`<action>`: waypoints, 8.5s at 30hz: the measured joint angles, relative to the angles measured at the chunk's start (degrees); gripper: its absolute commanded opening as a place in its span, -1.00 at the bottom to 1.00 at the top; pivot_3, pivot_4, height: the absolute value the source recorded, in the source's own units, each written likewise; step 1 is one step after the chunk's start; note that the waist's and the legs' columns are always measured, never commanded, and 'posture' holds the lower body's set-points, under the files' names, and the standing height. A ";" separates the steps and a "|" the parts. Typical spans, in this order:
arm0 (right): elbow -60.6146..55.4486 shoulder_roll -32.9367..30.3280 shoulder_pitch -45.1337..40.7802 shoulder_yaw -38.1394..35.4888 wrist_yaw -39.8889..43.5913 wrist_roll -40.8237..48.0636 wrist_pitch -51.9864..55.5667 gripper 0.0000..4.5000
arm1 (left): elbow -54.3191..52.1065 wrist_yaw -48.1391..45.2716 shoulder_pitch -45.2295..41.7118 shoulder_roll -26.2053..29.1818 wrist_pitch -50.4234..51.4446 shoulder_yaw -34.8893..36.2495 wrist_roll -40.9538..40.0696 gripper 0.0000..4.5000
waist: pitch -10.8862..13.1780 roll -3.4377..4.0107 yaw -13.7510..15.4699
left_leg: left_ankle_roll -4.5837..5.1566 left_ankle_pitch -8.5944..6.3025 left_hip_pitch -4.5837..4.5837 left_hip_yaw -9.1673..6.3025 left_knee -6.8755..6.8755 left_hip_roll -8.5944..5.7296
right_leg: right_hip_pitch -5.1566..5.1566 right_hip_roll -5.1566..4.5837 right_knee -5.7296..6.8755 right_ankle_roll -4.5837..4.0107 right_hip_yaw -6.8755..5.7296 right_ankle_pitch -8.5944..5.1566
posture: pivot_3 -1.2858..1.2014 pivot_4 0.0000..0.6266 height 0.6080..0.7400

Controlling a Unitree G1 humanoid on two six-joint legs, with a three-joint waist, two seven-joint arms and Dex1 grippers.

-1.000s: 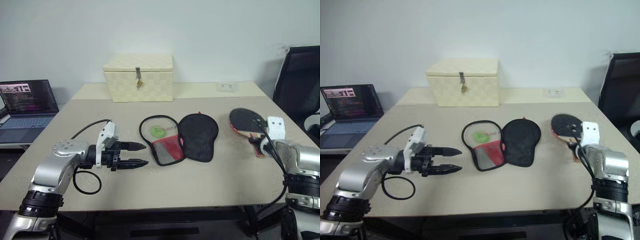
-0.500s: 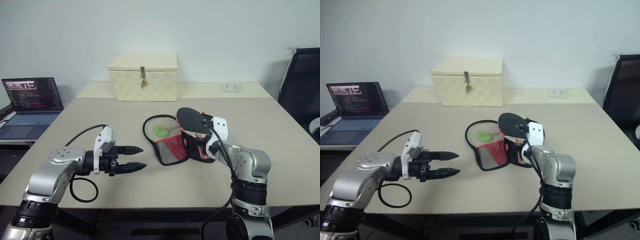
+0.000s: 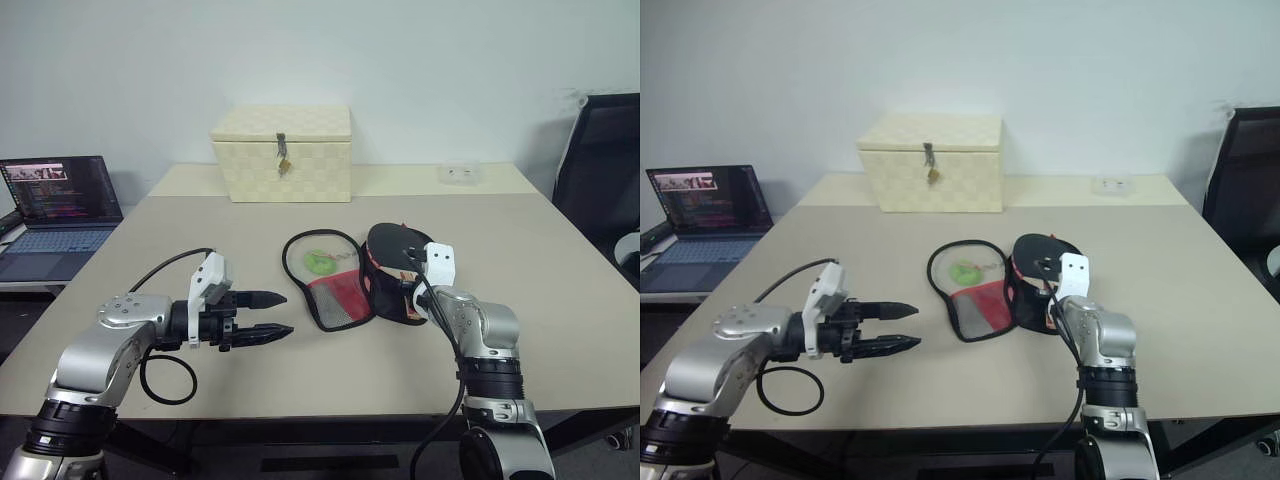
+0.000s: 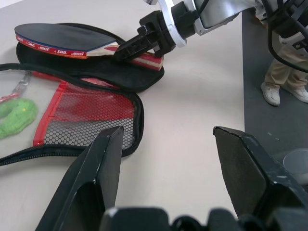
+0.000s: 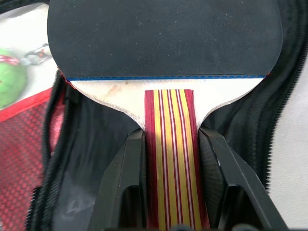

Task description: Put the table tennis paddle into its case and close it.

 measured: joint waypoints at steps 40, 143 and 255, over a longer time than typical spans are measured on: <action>-31.67 -30.39 1.46 4.37 33.25 24.43 16.26 0.96 | 52.46 16.32 -22.34 -9.80 -23.30 -9.41 26.10 -0.98 | -0.06 -0.11 0.54 | 0.01 0.01 -0.17 -0.01 0.12 -0.08 | -0.20 0.03 0.30 -0.02 -0.08 -0.03 | 0.03 -0.52 1.00; -5.84 -9.99 2.26 12.45 35.59 11.16 16.26 -0.98 | 0.18 -0.79 -1.95 -7.46 8.91 -2.27 0.01 -1.00 | -0.09 -0.12 -1.46 | 0.01 0.01 0.02 -0.27 0.49 0.01 | -0.14 0.00 0.80 -0.09 0.04 -0.10 | 0.03 -0.52 1.00; -7.76 -11.04 4.81 29.83 28.40 3.25 -2.30 1.00 | 82.58 37.78 -43.44 -26.97 -23.65 -3.47 33.80 -0.99 | -0.18 -0.33 0.68 | -0.02 0.03 -0.02 -0.15 0.38 -0.14 | -0.16 0.06 0.77 -0.09 -0.21 -0.12 | 0.03 -0.52 1.00</action>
